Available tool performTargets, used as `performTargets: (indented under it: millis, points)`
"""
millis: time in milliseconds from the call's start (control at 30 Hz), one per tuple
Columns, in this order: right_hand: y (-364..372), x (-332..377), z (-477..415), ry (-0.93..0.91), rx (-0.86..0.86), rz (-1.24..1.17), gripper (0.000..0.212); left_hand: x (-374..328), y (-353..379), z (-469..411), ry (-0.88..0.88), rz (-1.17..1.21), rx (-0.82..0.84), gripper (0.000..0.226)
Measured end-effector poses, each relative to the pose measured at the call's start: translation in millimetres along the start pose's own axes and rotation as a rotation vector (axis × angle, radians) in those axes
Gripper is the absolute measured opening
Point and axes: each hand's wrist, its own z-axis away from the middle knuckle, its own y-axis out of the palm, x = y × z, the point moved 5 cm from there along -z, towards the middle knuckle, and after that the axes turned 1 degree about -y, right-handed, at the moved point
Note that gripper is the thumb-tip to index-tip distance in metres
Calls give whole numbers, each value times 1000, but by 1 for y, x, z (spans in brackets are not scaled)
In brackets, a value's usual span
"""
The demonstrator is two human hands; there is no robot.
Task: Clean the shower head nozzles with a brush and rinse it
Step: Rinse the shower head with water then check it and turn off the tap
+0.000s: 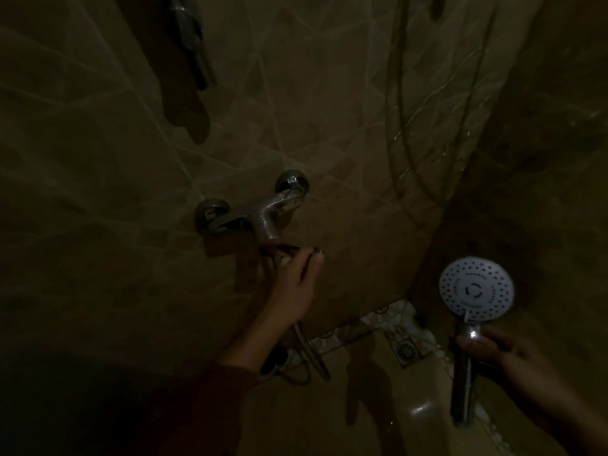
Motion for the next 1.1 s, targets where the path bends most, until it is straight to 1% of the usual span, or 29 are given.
performTargets:
  millis: [100,167,300,367,533,600,700,833,933,1100]
  points:
    - [-2,1,9,9,5,16,19,-2,1,4,-9,2,-16,26]
    - [-7,-1,13,0,-13,21,18,-4,0,9,5,3,-35,27]
    - [-18,-5,26,-10,-36,15,16,-3,1,15,-56,-5,-19,33]
    - [-24,-5,32,-24,-59,-3,14,-9,8,18,-59,30,13,29]
    - [-43,-14,35,-26,-154,-91,12,-26,74,49,-92,22,256,29]
    - [-47,-20,30,5,-162,-154,15,-31,107,60,-68,5,315,32]
    - [-55,-34,17,98,-200,-327,21,-41,151,71,0,-64,390,36]
    - [-65,-50,-11,189,-230,-450,22,-60,197,73,44,-188,419,28]
    - [-77,-64,-34,239,-250,-463,25,-69,222,67,55,-308,431,32]
    - [-91,-78,-64,264,-272,-503,28,-73,258,50,44,-416,451,38]
